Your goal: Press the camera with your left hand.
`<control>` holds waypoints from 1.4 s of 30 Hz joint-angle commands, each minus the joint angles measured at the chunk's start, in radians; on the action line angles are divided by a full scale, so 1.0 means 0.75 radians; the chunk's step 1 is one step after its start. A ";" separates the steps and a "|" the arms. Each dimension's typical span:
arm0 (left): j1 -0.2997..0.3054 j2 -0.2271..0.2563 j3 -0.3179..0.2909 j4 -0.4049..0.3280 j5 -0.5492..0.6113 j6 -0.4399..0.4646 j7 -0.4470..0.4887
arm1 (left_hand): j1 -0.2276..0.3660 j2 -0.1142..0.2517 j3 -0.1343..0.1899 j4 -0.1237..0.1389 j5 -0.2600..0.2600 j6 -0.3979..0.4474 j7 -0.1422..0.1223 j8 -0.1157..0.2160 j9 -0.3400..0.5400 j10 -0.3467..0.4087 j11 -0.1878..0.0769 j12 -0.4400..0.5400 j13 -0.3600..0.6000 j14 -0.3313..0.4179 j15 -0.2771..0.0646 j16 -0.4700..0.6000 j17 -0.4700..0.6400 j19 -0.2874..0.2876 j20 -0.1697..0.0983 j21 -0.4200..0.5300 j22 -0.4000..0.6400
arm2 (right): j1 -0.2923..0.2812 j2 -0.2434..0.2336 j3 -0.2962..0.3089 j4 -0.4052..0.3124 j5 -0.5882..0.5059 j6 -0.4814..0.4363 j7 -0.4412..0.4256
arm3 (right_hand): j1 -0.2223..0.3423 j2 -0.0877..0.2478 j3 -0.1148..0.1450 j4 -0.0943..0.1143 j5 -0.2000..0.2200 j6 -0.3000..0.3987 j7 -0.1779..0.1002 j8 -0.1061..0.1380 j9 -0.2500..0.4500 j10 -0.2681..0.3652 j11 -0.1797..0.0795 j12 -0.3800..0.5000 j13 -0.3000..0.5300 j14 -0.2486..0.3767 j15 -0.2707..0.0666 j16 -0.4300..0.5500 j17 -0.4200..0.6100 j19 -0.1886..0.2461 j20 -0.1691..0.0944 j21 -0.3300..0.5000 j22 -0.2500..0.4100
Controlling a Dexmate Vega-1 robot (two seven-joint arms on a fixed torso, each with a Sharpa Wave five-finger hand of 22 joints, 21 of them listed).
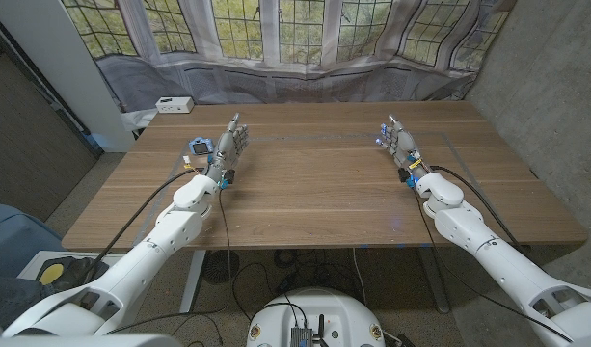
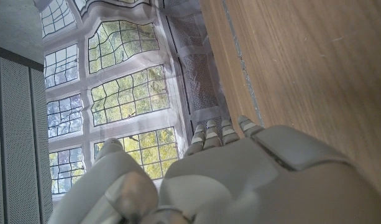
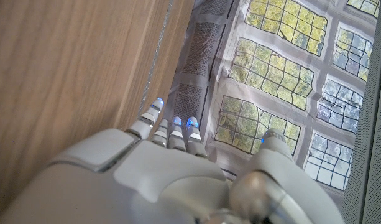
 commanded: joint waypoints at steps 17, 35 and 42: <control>0.051 0.047 -0.025 -0.087 0.070 -0.080 0.055 | 0.029 0.007 0.001 -0.021 0.004 0.128 0.014 0.031 0.004 0.161 0.001 0.051 0.004 0.154 -0.002 0.029 0.006 0.194 -0.007 0.061 0.002 | -0.027 -0.001 0.002 0.010 -0.057 0.123 0.003 | 0.011 0.000 0.010 -0.004 0.007 0.018 -0.017 0.006 0.004 0.039 -0.014 0.017 0.007 0.042 -0.012 0.012 0.002 0.061 -0.021 0.007 0.002; 0.076 0.108 -0.054 -0.101 0.217 -0.164 0.158 | 0.057 0.020 0.005 -0.043 -0.001 0.254 0.036 0.041 0.005 0.282 0.013 0.071 0.004 0.298 -0.010 0.041 0.006 0.373 0.000 0.093 0.000 | -0.050 0.010 -0.007 -0.004 -0.044 0.138 0.023 | 0.006 -0.003 0.007 -0.004 0.006 0.005 0.009 0.003 0.004 0.043 -0.005 0.013 0.007 0.060 -0.007 0.013 0.003 0.084 -0.018 0.004 0.001; 0.063 0.101 -0.060 -0.059 0.224 -0.212 0.145 | 0.062 0.022 0.006 -0.046 -0.002 0.266 0.033 0.041 0.005 0.294 0.008 0.073 0.004 0.308 -0.010 0.040 0.006 0.377 0.003 0.089 0.000 | -0.066 0.008 -0.002 -0.033 -0.054 0.141 -0.006 | 0.003 -0.002 0.007 -0.003 0.006 0.007 0.007 0.004 0.004 0.042 -0.006 0.012 0.007 0.059 -0.006 0.011 0.003 0.081 -0.012 0.000 0.001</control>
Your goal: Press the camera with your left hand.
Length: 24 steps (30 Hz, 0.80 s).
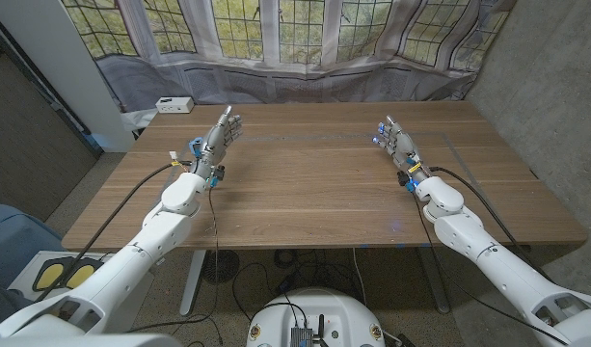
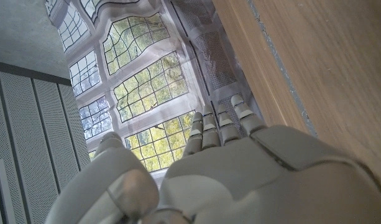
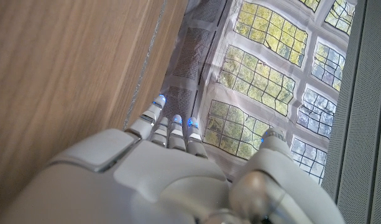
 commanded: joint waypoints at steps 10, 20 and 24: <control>-0.021 0.001 -0.020 0.089 0.117 -0.127 0.074 | 0.021 0.006 0.006 -0.013 -0.003 0.049 -0.010 0.013 0.006 0.035 -0.013 0.009 0.005 0.043 -0.008 0.003 0.007 0.017 0.016 -0.002 0.003 | -0.050 -0.003 0.007 -0.075 -0.017 0.004 -0.068 | 0.000 -0.001 0.007 -0.002 0.007 0.011 0.013 0.006 0.004 0.007 0.004 0.002 0.008 0.008 0.009 0.004 0.004 0.004 0.007 -0.005 0.002; -0.049 0.006 -0.019 0.132 0.150 -0.147 0.084 | 0.028 0.010 0.009 -0.018 -0.004 0.067 -0.014 0.013 0.007 0.055 -0.021 0.011 0.005 0.060 -0.018 0.001 0.007 0.013 0.023 -0.011 0.003 | -0.067 -0.002 0.016 -0.090 -0.016 0.000 -0.095 | -0.001 0.001 0.007 -0.002 0.007 0.015 0.012 0.008 0.004 0.009 0.003 0.002 0.008 0.010 0.012 0.004 0.005 0.006 0.014 -0.007 0.002; -0.079 -0.016 -0.019 0.193 0.098 -0.191 0.016 | 0.030 0.011 0.009 -0.019 -0.004 0.069 -0.016 0.012 0.007 0.059 -0.023 0.011 0.005 0.063 -0.020 0.001 0.007 0.013 0.025 -0.013 0.003 | -0.070 0.002 0.015 -0.090 -0.016 0.010 -0.092 | -0.002 0.001 0.007 -0.002 0.007 0.015 0.011 0.008 0.004 0.011 0.003 0.002 0.008 0.012 0.011 0.004 0.005 0.007 0.015 -0.008 0.002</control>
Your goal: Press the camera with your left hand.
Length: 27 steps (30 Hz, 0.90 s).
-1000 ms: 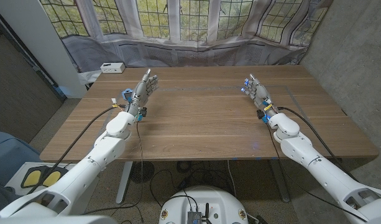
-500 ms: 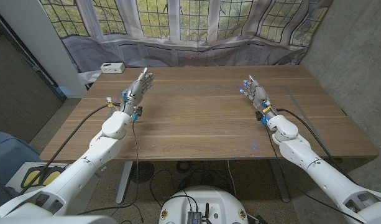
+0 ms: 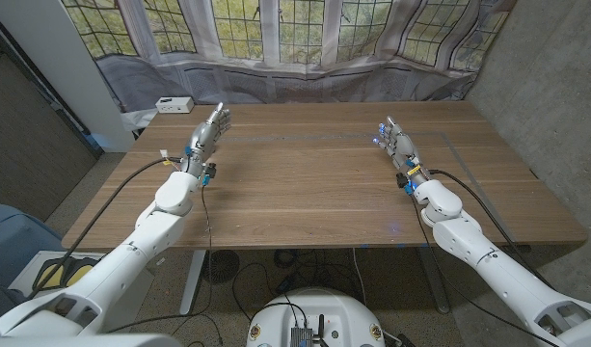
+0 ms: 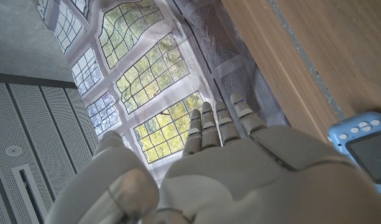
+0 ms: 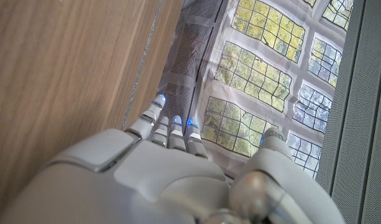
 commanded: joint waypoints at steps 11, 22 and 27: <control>-0.045 0.001 -0.026 0.112 0.130 -0.127 0.108 | 0.022 -0.001 0.001 -0.012 -0.006 0.053 -0.009 0.006 0.007 0.054 -0.011 0.012 0.006 0.048 -0.002 0.002 0.007 0.021 0.014 -0.007 0.003 | -0.009 0.016 -0.006 -0.017 -0.011 -0.012 -0.037 | -0.002 0.003 0.008 -0.002 0.007 0.012 0.001 0.009 0.004 0.005 0.005 -0.001 0.007 -0.003 0.005 -0.001 0.006 -0.004 0.011 -0.015 0.003; -0.052 0.051 -0.034 0.101 0.235 -0.068 0.208 | 0.025 0.000 0.001 -0.015 -0.007 0.073 -0.010 0.006 0.008 0.070 -0.020 0.013 0.006 0.062 -0.006 0.000 0.007 0.030 0.013 -0.010 0.003 | 0.006 0.018 -0.021 -0.021 -0.015 -0.044 -0.036 | -0.002 0.005 0.009 -0.002 0.007 0.015 -0.001 0.010 0.004 0.008 0.005 -0.001 0.007 -0.002 0.008 -0.002 0.006 -0.002 0.016 -0.017 0.003; -0.073 0.058 -0.028 0.128 0.275 -0.064 0.240 | 0.026 0.001 0.001 -0.016 -0.008 0.078 -0.009 0.005 0.008 0.071 -0.021 0.011 0.007 0.066 -0.008 -0.002 0.007 0.032 0.014 -0.012 0.003 | 0.007 0.017 -0.022 -0.027 -0.015 -0.056 -0.043 | -0.003 0.004 0.008 -0.002 0.007 0.015 -0.001 0.010 0.004 0.010 0.006 0.000 0.007 0.000 0.009 -0.002 0.007 0.000 0.018 -0.017 0.003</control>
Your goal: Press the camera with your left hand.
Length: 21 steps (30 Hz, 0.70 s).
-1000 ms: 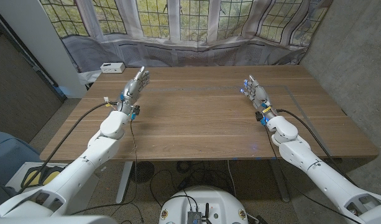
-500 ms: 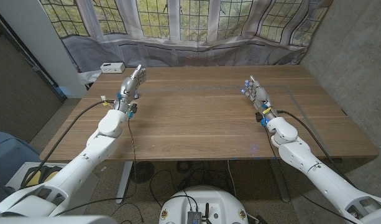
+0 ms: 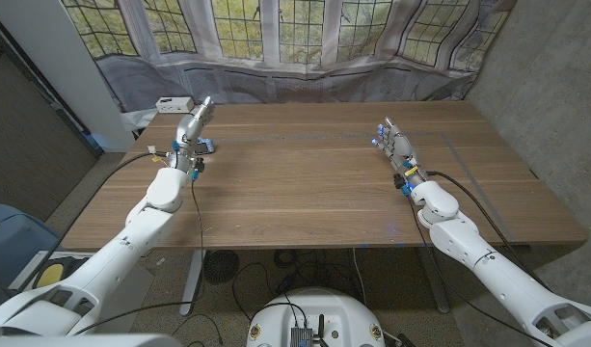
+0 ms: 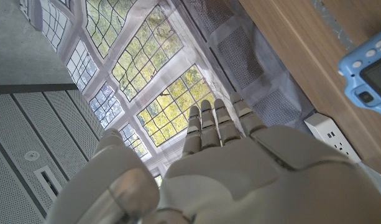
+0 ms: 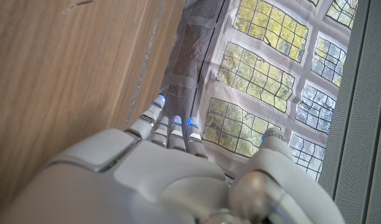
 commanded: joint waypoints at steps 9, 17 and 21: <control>-0.045 0.063 0.008 0.023 0.238 0.087 0.228 | 0.016 0.003 0.004 -0.007 -0.001 0.023 -0.002 0.004 0.008 0.025 -0.003 0.005 0.007 0.019 -0.006 -0.004 0.007 0.012 0.008 -0.005 0.003 | 0.011 -0.001 -0.010 -0.017 0.000 -0.047 -0.017 | -0.004 0.004 0.008 -0.003 0.007 0.013 0.004 0.005 0.004 0.015 0.006 0.001 0.003 0.003 0.011 -0.002 0.007 0.002 0.013 -0.010 0.003; -0.048 0.097 0.018 0.015 0.326 0.164 0.322 | 0.018 0.005 0.005 -0.009 -0.001 0.031 -0.006 0.003 0.008 0.035 -0.005 0.006 0.007 0.026 -0.008 -0.004 0.007 0.015 0.009 -0.008 0.003 | 0.029 -0.004 -0.020 -0.004 0.000 -0.087 -0.017 | -0.005 0.003 0.007 -0.003 0.007 0.016 0.004 0.006 0.004 0.017 0.007 0.001 0.003 0.004 0.013 -0.002 0.008 0.003 0.016 -0.011 0.003; -0.045 0.118 0.023 0.000 0.366 0.203 0.363 | 0.020 0.007 0.006 -0.010 -0.001 0.037 -0.004 0.003 0.008 0.039 -0.012 0.005 0.007 0.029 -0.008 -0.006 0.007 0.019 0.009 -0.008 0.003 | 0.037 0.000 -0.023 0.006 -0.003 -0.086 -0.016 | -0.006 0.003 0.007 -0.003 0.007 0.018 0.004 0.006 0.004 0.018 0.008 0.001 0.004 0.006 0.014 -0.002 0.008 0.003 0.017 -0.012 0.003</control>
